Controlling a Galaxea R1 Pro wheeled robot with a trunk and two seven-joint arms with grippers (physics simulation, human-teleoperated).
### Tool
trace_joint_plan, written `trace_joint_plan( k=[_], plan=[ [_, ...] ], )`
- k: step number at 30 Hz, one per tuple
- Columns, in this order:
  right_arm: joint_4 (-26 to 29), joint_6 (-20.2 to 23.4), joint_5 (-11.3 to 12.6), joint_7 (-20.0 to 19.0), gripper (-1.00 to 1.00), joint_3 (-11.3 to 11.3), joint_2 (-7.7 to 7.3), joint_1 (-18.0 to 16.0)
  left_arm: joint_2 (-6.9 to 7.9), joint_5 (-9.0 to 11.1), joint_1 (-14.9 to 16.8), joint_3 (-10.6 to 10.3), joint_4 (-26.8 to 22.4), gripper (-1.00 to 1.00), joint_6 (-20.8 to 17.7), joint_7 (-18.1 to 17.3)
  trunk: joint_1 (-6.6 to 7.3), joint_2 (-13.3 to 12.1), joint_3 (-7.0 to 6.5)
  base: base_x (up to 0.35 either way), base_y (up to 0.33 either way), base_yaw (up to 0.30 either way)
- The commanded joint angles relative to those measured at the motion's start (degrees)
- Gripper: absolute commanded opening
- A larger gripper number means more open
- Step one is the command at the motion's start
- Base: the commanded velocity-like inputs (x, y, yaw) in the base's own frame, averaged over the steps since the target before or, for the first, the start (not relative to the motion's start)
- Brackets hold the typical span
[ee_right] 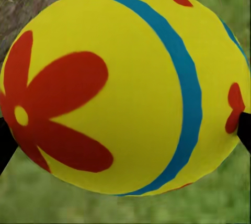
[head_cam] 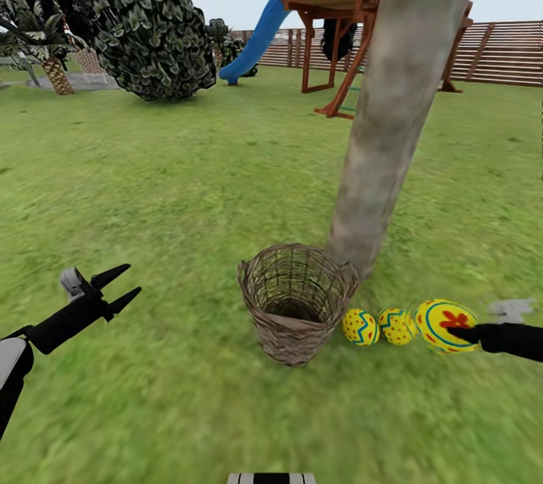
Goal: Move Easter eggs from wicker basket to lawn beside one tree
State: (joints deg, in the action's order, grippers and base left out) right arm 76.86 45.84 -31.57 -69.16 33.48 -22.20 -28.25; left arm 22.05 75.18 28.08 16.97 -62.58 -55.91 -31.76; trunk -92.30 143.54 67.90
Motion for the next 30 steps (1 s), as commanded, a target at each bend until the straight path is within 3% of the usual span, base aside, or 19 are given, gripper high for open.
trace_joint_plan(
  k=[1, 2, 4, 5, 6, 7, 9, 10, 11, 12, 16, 30],
  plan=[
    [-0.4, -2.2, -0.4, 5.4, -1.00, 0.3, 0.13, -0.1, -0.04, -0.2, 0.0, 0.0, -0.1, 1.00, -0.3, -0.2, 0.03, 0.0, -0.18, 0.000, 0.000, 0.000],
    [-1.8, -5.6, -0.4, 13.4, -1.00, 0.4, 1.12, 0.0, -0.06, -0.2, 0.0, -0.1, -0.3, 1.00, -0.3, -0.2, 0.06, 0.0, -0.40, 0.000, 0.000, 0.000],
    [-4.9, -11.3, -0.4, 24.7, -1.00, 0.4, 4.14, -0.2, -0.07, -0.2, 0.0, -1.5, -0.5, 1.00, -0.3, -0.2, 0.11, 0.0, -0.85, 0.000, 0.000, 0.000],
    [-7.7, -18.4, -0.4, 36.0, -1.00, 0.4, 7.55, -0.3, -0.13, -0.2, 0.0, -3.5, -0.7, 1.00, -0.3, -0.3, 0.14, -0.1, -1.07, 0.000, 0.000, 0.000],
    [-9.6, -22.7, -0.6, 42.3, -1.00, 0.3, 9.14, -0.5, -0.33, -0.2, 0.0, -4.4, -1.5, 1.00, -0.2, -0.3, 0.14, -0.1, -1.07, 0.000, 0.000, 0.000],
    [-11.4, -25.4, -0.6, 46.1, -1.00, 0.2, 10.24, -0.8, -0.54, -0.2, 0.0, -4.8, -2.6, 1.00, -0.2, -0.3, 0.14, -0.1, -1.07, 0.000, 0.000, 0.000],
    [-14.2, -27.1, -0.9, 49.3, -1.00, -1.2, 11.93, -1.0, -0.83, -0.2, 0.0, -5.2, -3.4, 1.00, -0.2, -0.4, 0.14, -0.1, -1.07, 0.000, 0.000, 0.000],
    [-15.0, -27.3, -1.0, 51.1, -1.00, -2.7, 12.47, -1.0, -1.05, -0.2, 0.0, -5.5, -3.6, 1.00, -0.2, -0.4, 0.14, -0.1, -1.07, 0.000, -0.060, 0.000],
    [-16.8, -27.5, -0.9, 56.5, -1.00, -6.1, 12.91, -1.0, -1.55, -0.2, 0.0, -6.6, -4.5, 1.00, -0.2, -0.4, 0.14, -0.1, -1.07, 0.000, -0.247, 0.000],
    [-18.3, -27.7, -0.8, 60.1, -1.00, -8.1, 13.01, -1.0, -1.68, -0.2, 0.0, -7.2, -5.4, 1.00, -0.3, -0.4, 0.14, -0.1, -1.07, 0.000, -0.307, 0.000],
    [-21.7, -31.3, -0.7, 62.4, -1.00, -9.5, 12.99, -1.1, -2.81, -0.2, 0.0, -7.7, -7.4, 1.00, -0.3, -0.4, 0.14, -0.1, -1.07, 0.000, -0.334, 0.078],
    [-23.8, -31.5, -1.1, 62.6, -1.00, -9.6, 13.06, -1.1, -3.07, -0.2, 0.0, -7.7, -7.6, 1.00, -0.3, -0.4, 0.14, -0.1, -1.07, 0.000, -0.343, 0.290]
  ],
)
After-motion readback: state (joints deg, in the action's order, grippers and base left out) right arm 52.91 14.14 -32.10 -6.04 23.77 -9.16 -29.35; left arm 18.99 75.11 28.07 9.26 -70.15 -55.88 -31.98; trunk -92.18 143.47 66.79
